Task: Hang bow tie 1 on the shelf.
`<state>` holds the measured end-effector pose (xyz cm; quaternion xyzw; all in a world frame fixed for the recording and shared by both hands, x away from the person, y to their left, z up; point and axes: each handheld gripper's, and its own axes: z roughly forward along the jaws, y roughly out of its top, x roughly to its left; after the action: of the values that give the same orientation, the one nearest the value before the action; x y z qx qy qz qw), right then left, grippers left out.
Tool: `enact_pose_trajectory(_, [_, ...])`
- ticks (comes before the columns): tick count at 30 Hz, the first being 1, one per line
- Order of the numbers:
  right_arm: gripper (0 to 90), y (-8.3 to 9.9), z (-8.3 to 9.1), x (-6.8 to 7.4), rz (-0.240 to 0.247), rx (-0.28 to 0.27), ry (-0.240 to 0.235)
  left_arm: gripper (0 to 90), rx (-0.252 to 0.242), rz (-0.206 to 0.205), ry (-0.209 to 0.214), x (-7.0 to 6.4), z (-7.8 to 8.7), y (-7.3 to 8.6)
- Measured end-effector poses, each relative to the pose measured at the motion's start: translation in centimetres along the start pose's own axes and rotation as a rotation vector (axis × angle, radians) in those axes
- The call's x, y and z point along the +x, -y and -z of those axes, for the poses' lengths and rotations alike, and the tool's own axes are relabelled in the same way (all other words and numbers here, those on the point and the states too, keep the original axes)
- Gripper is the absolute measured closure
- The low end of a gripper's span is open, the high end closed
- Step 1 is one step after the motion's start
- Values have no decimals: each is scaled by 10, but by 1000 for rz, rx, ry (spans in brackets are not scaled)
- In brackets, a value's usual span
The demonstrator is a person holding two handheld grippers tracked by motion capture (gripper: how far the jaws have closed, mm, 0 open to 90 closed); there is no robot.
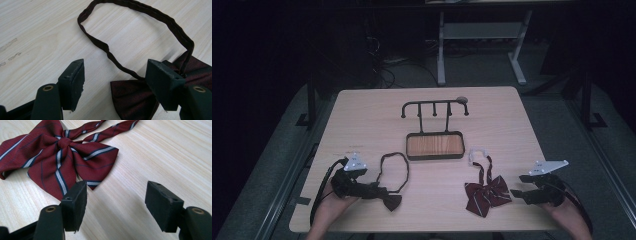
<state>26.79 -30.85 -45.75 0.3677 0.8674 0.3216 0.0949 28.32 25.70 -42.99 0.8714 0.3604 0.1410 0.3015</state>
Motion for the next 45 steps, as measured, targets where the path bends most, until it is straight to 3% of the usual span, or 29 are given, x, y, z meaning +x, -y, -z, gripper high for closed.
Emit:
enact_pose_trajectory(16, [323, -11, -1, 13, 57, 4, 0, 319, -15, -32, -10, -3, 3, -2])
enact_pose_trajectory(21, [326, -30, 1, 21, 93, 15, -34, 319, -29, -38, -7, -6, 5, -3])
enact_pose_trajectory(27, [326, -47, 1, 30, 127, 35, -29, 320, -43, -48, -12, -6, 8, -3])
enact_pose_trajectory(45, [344, -74, -4, 28, 148, 78, -44, 320, -52, -57, -6, -7, 8, -4])
